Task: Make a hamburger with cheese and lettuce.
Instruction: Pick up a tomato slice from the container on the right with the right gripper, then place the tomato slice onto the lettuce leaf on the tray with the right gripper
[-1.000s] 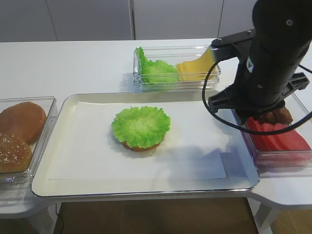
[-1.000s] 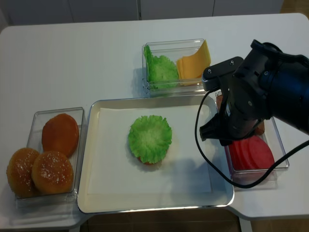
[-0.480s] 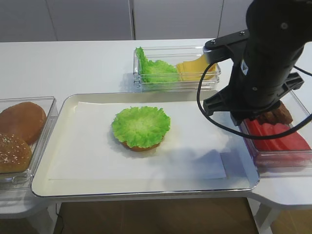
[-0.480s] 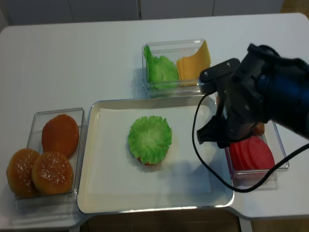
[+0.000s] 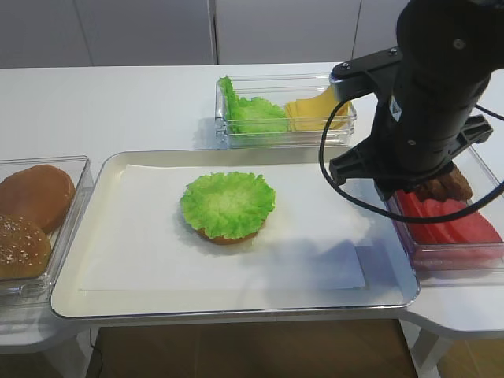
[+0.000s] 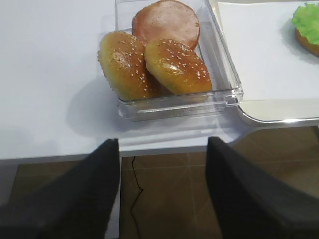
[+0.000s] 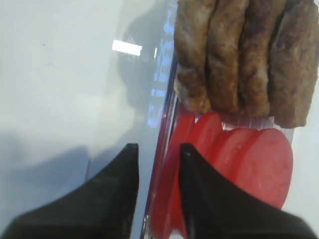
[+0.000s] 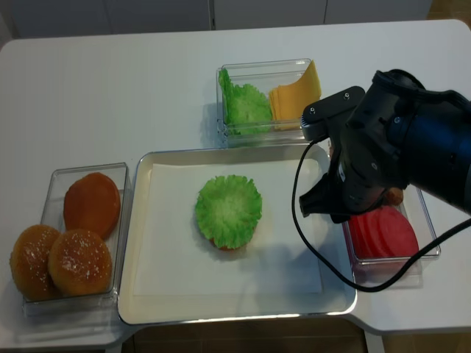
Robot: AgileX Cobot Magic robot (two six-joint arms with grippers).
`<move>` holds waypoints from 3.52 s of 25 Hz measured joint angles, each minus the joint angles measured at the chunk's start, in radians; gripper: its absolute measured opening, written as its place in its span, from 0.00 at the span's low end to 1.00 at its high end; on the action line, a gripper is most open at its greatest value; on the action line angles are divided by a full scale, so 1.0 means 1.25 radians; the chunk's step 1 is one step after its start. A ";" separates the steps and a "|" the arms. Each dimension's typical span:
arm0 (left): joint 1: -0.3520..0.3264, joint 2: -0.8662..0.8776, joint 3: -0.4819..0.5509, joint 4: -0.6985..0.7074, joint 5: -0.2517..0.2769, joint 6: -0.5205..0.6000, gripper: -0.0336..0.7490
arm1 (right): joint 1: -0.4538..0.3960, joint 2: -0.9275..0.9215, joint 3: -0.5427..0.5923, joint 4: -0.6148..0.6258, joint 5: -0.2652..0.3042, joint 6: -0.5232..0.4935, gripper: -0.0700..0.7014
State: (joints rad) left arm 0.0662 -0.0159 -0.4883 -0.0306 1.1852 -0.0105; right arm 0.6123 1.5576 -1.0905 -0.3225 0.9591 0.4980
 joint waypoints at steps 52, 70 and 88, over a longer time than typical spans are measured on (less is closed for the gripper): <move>0.000 0.000 0.000 0.000 0.000 0.000 0.56 | 0.001 0.002 -0.002 -0.039 -0.003 0.033 0.17; 0.000 0.000 0.000 0.000 0.000 0.000 0.56 | 0.001 -0.133 -0.074 -0.024 0.040 0.027 0.17; 0.000 0.000 0.000 0.000 0.000 0.000 0.56 | 0.147 0.028 -0.275 -0.046 0.059 -0.003 0.17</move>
State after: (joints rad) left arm 0.0662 -0.0159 -0.4883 -0.0306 1.1852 -0.0105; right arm 0.7960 1.5926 -1.4345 -0.3803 1.0334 0.4947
